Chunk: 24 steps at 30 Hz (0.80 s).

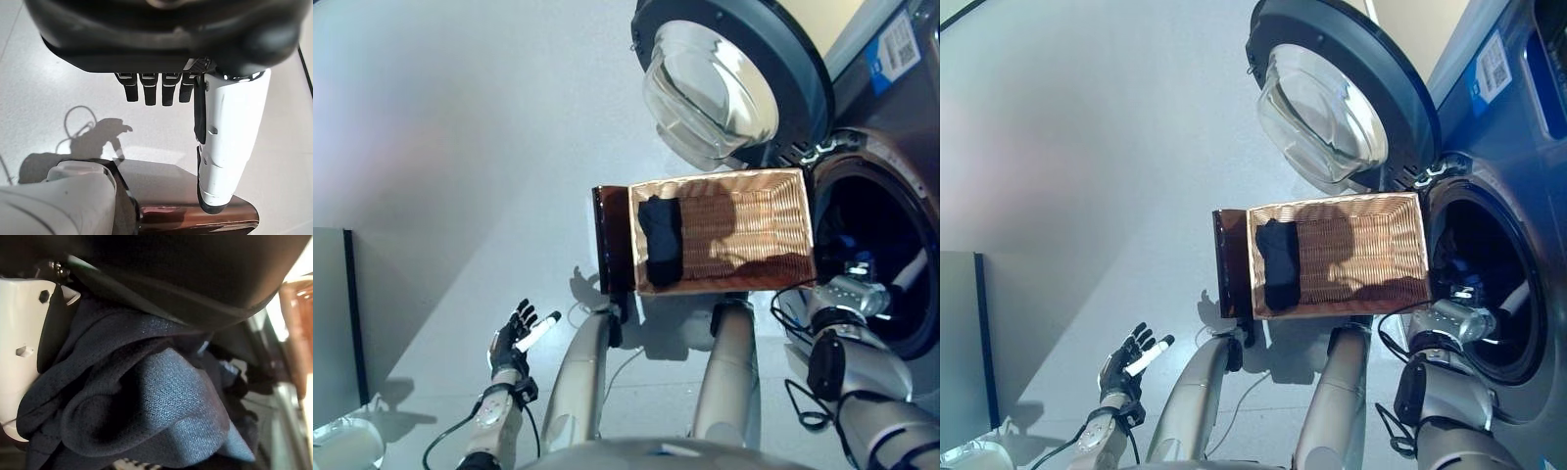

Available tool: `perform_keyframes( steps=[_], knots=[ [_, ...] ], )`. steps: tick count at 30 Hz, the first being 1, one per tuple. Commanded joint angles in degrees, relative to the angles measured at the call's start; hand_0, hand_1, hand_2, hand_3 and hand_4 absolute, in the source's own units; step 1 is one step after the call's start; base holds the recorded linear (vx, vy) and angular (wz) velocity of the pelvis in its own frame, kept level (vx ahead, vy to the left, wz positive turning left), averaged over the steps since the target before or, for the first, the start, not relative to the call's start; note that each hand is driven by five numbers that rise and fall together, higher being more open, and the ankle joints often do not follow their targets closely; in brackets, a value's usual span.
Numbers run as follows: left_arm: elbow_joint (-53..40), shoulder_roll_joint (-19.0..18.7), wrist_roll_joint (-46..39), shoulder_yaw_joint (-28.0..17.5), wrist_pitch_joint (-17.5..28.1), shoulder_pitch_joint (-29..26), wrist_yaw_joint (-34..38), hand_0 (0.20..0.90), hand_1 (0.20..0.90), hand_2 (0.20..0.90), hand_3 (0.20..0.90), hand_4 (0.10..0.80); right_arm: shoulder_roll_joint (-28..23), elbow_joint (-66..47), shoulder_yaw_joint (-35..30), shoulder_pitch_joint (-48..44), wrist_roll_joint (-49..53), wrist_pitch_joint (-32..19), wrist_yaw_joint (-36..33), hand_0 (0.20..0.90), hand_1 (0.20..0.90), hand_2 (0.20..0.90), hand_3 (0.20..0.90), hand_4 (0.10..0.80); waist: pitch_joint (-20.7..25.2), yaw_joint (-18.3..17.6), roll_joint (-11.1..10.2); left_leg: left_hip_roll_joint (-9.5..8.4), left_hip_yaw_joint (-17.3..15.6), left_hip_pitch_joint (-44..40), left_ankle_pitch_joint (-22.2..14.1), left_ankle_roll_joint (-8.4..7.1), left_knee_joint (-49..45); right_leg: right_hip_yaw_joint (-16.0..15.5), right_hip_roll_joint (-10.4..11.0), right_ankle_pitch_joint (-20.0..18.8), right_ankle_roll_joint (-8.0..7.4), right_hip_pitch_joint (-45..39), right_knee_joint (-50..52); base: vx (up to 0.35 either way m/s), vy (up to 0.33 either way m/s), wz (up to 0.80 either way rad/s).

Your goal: Pick up the clothes and place them into the washing machine

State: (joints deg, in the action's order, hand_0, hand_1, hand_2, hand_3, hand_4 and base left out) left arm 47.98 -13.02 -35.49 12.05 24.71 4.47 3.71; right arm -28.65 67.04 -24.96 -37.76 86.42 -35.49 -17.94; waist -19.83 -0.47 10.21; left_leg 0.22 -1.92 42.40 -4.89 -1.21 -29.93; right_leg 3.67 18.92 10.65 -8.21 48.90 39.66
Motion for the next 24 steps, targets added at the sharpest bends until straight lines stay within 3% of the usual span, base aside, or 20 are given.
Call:
perform_keyframes(
  steps=[1,13,21,22,23,24],
  knots=[
    [0.1,-5.1,0.2,-2.1,2.2,3.7,1.6,0.900,0.900,0.900,0.900,0.800,-8.5,-1.5,0.8,0.1,-2.8,-6.8,-0.3,0.200,0.200,0.200,0.200,0.300,4.9,0.1,0.3,1.52,-0.1,1.3,-2.7,-2.98,-4.1,3.9,-1.4,-10.1,0.38,1.3,-3.2,-0.015,0.011,-0.07],
    [0.0,-5.9,1.1,-3.0,2.3,4.3,1.6,0.900,0.900,0.900,0.900,0.800,-16.7,-1.1,-0.7,-1.5,-6.0,-7.9,-3.4,0.200,0.200,0.200,0.200,0.300,6.3,-0.1,1.1,1.49,-0.3,1.4,-2.5,-3.13,-3.4,4.6,-1.5,-9.5,0.41,2.1,-2.6,-0.001,0.002,-0.01],
    [0.8,-6.0,1.1,-2.9,2.3,3.8,1.7,0.900,0.900,0.900,0.900,0.800,-16.9,-0.4,0.0,-1.6,-5.7,-8.3,-2.9,0.200,0.200,0.200,0.200,0.300,6.3,-0.4,0.9,1.72,-0.5,1.2,-2.5,-3.18,-3.3,4.6,-1.5,-9.7,0.33,2.3,-2.5,0.000,0.000,0.00],
    [1.0,-6.0,1.0,-2.9,2.3,3.7,1.6,0.900,0.900,0.900,0.900,0.800,-16.8,-0.1,0.0,-1.6,-5.7,-8.2,-2.9,0.505,0.505,0.505,0.505,0.518,6.3,-0.4,0.8,1.74,-0.5,1.1,-2.5,-3.21,-3.1,4.5,-1.5,-9.7,0.31,2.2,-2.6,0.000,0.000,0.00],
    [1.3,-6.0,1.1,-2.9,2.2,3.6,1.8,0.900,0.900,0.900,0.900,0.800,-16.8,0.3,0.1,-1.5,-5.8,-8.1,-3.0,0.505,0.505,0.505,0.505,0.518,6.4,-0.4,0.7,1.77,-0.5,1.1,-2.5,-3.21,-3.1,4.5,-1.5,-9.7,0.32,2.1,-2.6,0.000,0.000,0.00],
    [1.3,-6.0,1.1,-2.9,2.2,3.6,1.8,0.900,0.900,0.900,0.900,0.800,-16.8,0.6,0.2,-1.4,-5.7,-7.9,-3.0,0.900,0.900,0.900,0.900,0.800,6.4,-0.4,0.7,1.80,-0.5,1.0,-2.5,-3.22,-3.1,4.5,-1.6,-9.8,0.31,2.0,-2.7,0.000,0.000,0.00]
  ],
)
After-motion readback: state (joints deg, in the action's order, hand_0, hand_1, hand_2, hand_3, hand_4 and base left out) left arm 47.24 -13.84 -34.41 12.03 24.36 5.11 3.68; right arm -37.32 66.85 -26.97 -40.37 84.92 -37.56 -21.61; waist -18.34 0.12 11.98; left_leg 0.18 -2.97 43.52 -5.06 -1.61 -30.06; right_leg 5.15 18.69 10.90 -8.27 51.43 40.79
